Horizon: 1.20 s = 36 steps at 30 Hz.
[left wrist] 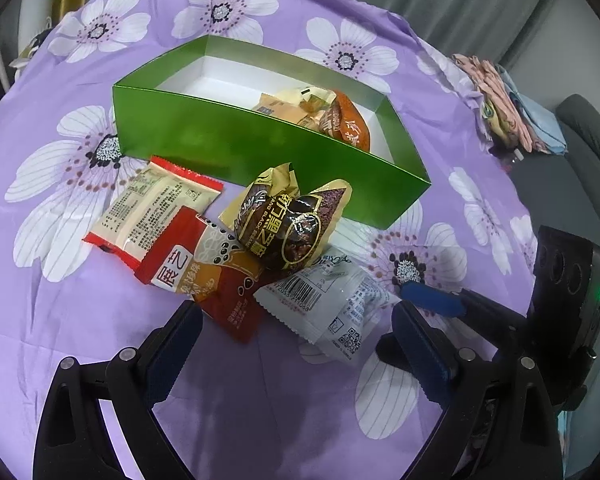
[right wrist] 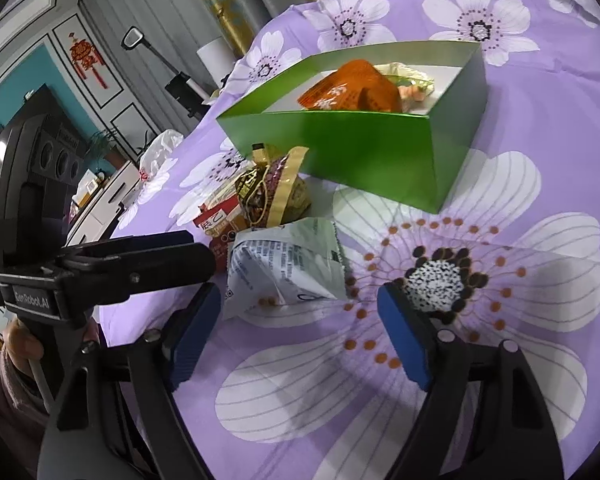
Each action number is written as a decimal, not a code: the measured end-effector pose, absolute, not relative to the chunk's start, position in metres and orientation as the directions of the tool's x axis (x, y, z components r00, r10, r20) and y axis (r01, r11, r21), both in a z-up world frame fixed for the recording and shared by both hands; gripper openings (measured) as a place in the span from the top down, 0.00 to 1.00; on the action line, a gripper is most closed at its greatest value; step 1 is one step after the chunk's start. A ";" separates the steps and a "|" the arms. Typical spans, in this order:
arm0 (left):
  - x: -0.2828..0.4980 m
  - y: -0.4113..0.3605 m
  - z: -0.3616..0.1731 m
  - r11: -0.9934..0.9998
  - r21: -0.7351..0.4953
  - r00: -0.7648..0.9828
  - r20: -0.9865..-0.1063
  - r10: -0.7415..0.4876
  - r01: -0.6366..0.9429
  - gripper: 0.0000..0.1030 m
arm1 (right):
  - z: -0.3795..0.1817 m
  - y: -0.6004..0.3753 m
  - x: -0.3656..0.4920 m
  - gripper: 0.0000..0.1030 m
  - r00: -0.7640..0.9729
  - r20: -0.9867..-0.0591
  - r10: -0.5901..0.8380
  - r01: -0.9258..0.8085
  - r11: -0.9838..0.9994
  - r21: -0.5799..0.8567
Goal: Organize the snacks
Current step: 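Lower the right gripper onto the white printed bag and close it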
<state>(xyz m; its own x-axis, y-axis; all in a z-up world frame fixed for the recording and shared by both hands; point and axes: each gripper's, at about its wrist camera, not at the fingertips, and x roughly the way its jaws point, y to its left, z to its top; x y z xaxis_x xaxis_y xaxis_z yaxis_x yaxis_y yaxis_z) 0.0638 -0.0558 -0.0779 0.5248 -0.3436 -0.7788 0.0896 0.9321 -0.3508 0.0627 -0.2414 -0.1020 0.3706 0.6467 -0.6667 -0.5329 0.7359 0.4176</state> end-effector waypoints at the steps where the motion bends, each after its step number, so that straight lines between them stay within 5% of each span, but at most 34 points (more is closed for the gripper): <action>1: 0.064 -0.055 -0.078 0.932 -0.351 0.525 -0.778 -0.344 0.089 0.07 | -0.102 -0.240 0.063 0.22 0.368 -0.667 0.648 -0.535 0.734 0.418; 15: 0.074 -0.046 -0.091 0.904 -0.423 0.481 -0.781 -0.398 0.061 0.07 | -0.110 -0.217 0.072 0.36 0.287 -0.660 0.695 -0.576 0.675 0.460; 31: 0.071 -0.037 -0.099 0.871 -0.488 0.455 -0.763 -0.460 0.062 0.08 | -0.114 -0.201 0.062 0.29 0.225 -0.643 0.732 -0.596 0.626 0.504; 36: 0.069 -0.037 -0.100 0.881 -0.469 0.473 -0.764 -0.438 0.059 0.34 | -0.113 -0.193 0.058 0.38 0.236 -0.655 0.718 -0.618 0.631 0.469</action>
<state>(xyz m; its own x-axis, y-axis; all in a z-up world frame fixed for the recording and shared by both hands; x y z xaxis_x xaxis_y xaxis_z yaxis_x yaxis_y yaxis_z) 0.0693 -0.0367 -0.0996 0.4730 -0.4383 -0.7643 0.0589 0.8813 -0.4689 0.0584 -0.1926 -0.1127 0.2357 0.7179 -0.6550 -0.6176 0.6311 0.4694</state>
